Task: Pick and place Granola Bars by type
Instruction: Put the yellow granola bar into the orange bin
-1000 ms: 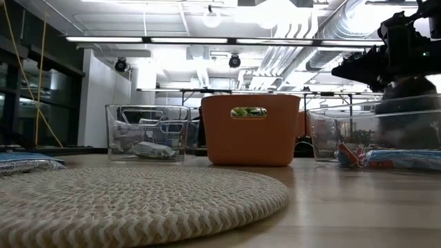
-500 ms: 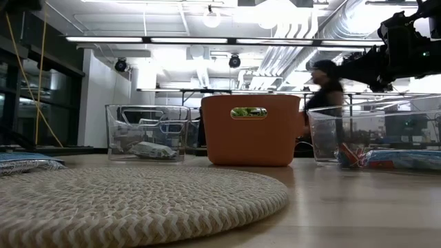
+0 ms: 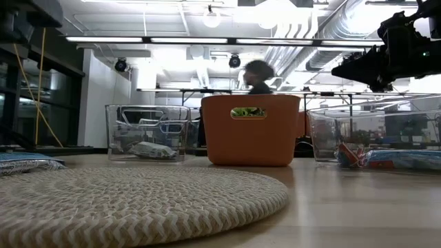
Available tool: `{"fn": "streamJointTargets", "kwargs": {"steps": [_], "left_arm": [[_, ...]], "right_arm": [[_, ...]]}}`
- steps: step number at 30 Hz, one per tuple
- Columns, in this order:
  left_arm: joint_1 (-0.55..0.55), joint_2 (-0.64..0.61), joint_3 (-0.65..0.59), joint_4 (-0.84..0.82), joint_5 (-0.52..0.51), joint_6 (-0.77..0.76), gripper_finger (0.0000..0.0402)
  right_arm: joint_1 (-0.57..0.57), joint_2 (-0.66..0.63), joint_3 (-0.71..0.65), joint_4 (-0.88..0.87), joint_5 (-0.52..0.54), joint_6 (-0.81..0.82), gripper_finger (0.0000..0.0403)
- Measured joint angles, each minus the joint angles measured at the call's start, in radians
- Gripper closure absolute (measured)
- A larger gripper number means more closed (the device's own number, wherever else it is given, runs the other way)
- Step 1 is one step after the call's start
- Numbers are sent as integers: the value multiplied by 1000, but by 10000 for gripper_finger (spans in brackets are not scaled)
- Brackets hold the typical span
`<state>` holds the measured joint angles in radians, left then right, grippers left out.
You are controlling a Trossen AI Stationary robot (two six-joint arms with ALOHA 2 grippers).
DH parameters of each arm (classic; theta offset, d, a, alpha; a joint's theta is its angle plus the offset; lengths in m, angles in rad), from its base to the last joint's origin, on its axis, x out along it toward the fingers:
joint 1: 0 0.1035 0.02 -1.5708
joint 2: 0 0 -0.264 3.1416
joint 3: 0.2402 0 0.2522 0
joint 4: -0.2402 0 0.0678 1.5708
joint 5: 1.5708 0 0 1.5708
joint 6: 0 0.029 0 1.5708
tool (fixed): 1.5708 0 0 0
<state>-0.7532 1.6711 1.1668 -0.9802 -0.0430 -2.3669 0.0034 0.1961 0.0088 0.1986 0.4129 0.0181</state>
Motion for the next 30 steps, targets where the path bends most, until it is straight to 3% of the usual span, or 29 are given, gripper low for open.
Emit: {"fn": "streamJointTargets", "kwargs": {"steps": [11, 20, 30], "left_arm": [[-1, 1, -32, 68, -99, 75, 220], [-1, 54, -32, 86, 62, -57, 220], [0, 170, -28, 215, 92, -80, 220]], "right_arm": [[0, 0, 0, 0, 0, 0, 402], [0, 0, 0, 0, 0, 0, 402], [0, 0, 0, 1, 0, 0, 402]]}}
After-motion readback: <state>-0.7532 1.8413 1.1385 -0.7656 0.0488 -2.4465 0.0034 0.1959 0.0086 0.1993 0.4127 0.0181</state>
